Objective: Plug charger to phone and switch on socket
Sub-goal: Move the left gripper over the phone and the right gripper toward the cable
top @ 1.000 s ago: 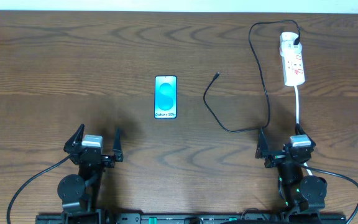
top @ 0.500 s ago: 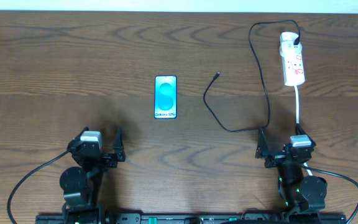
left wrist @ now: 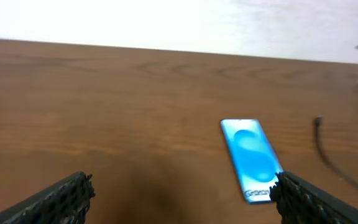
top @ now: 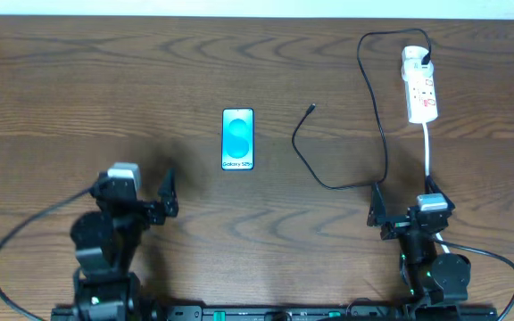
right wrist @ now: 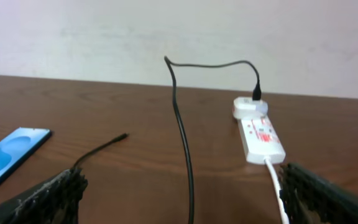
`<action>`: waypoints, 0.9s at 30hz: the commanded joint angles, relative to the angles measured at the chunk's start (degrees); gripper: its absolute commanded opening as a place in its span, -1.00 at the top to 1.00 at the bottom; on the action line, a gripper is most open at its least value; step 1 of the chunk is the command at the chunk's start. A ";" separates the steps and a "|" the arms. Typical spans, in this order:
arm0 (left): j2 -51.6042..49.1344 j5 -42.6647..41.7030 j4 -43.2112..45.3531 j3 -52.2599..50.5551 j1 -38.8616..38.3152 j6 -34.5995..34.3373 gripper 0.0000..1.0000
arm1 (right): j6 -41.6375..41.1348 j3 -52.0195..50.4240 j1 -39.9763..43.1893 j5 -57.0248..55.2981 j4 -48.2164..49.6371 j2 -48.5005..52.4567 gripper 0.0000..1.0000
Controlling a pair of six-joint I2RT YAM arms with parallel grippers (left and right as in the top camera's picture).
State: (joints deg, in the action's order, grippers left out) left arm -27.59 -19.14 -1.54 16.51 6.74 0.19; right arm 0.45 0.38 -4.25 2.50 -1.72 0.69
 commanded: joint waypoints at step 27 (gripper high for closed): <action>-41.99 -4.13 -44.46 59.41 -1.09 2.80 -0.90 | -3.34 48.65 0.09 -0.44 -35.08 35.58 -0.99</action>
State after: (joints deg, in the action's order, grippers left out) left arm -67.16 -26.15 -43.46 69.38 6.57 1.54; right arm -0.95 39.29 -4.25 2.52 -32.64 28.80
